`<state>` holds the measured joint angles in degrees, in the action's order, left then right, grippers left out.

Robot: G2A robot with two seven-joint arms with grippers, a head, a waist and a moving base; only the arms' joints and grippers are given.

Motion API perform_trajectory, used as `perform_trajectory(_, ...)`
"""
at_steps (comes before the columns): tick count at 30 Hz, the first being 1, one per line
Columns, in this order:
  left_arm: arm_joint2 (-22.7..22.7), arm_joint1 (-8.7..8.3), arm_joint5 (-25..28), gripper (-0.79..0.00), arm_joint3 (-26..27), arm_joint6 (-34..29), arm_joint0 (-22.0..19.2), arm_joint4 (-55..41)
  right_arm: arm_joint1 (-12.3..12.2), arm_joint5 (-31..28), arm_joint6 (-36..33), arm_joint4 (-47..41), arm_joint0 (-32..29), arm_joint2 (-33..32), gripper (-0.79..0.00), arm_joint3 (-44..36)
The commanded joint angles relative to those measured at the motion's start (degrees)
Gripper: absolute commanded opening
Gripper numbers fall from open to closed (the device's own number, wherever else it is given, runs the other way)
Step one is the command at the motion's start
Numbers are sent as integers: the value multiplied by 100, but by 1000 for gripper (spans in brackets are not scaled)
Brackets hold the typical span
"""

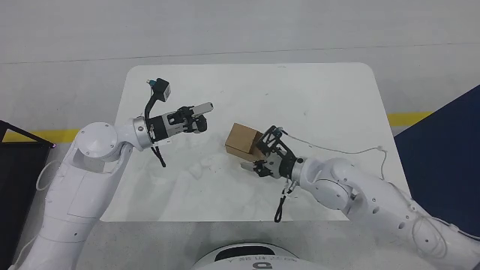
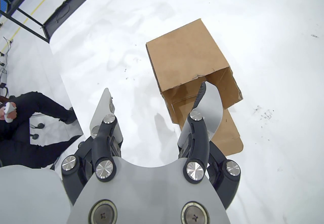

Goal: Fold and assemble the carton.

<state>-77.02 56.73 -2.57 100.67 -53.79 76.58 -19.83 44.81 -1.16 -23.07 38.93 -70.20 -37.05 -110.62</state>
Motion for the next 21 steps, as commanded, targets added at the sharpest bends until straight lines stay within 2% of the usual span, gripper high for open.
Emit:
perform_trajectory(1, 0, 0, 0, 0, 0, 0, 0, 0, 26, 165, -141, 317, 1, 43, -209, 1)
perform_trajectory(3, 0, 0, 0, 0, 0, 0, 0, 0, 66, 528, -274, 709, 1, 99, -249, -6)
perform_trajectory(7, 0, 0, 0, 0, 0, 0, 0, 0, 153, 678, -465, 1051, -3, 221, -332, -48)
perform_trajectory(11, 0, 0, 0, 0, 0, 0, 0, 0, 226, 699, -645, 1303, -8, 300, -477, -11)
perform_trajectory(14, 0, 0, 0, 0, 0, 0, 0, 0, 290, 771, -705, 1395, -3, 329, -646, 67)
perform_trajectory(15, 0, 0, 0, 0, 0, 0, 0, 0, 308, 768, -711, 1390, -7, 327, -785, 91)
perform_trajectory(21, 0, 0, 0, 0, 0, 0, 0, 0, 311, 710, -754, 1390, -97, 94, -785, 35)
